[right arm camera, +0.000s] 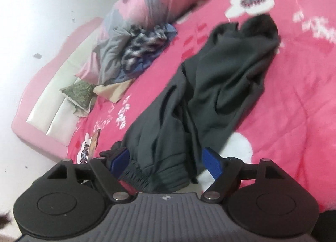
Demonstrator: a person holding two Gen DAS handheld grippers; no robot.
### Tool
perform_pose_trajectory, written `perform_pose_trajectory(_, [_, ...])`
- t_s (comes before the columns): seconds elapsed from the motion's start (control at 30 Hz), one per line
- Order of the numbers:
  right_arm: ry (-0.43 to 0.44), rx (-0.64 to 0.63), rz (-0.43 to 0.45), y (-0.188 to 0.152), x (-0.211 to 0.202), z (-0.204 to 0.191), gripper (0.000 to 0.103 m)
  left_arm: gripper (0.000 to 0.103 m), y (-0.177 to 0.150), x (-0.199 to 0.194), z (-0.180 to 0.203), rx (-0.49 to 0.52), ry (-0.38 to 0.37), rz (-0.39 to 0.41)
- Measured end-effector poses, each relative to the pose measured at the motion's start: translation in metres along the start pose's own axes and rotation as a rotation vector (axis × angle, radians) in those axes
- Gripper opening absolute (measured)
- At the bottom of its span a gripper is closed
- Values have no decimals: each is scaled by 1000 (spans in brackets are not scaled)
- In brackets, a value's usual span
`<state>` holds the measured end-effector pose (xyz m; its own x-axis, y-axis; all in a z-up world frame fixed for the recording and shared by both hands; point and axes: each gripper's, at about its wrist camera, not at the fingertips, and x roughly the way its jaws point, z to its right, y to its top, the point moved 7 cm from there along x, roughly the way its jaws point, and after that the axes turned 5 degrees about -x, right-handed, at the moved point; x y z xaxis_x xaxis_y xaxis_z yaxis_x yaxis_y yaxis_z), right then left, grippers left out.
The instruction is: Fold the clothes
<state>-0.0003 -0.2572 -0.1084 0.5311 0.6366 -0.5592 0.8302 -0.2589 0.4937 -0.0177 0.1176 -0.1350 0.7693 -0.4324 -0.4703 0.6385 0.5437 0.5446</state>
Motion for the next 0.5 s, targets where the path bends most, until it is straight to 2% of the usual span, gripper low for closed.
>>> perform_pose_trajectory(0.1, [36, 63, -66, -11, 21, 16, 77, 68, -10, -9, 2, -41, -56, -26])
perform_pose_trajectory(0.17, [83, 112, -110, -19, 32, 21, 56, 69, -22, -7, 10, -90, -158, -92])
perform_pose_trajectory(0.2, [105, 140, -122, -22, 36, 24, 34, 69, -29, -1, 17, -98, -197, -132])
perform_pose_trajectory(0.23, [131, 174, -128, -25, 39, 25, 19, 69, -37, 4, 24, -105, -235, -172])
perform_pose_trajectory(0.33, [232, 299, -131, -38, 46, 29, 14, 73, -60, 25, 47, -76, -305, -270])
perform_pose_trajectory(0.5, [447, 529, -104, -67, 47, 34, 13, 76, -90, 54, 67, -29, -346, -384])
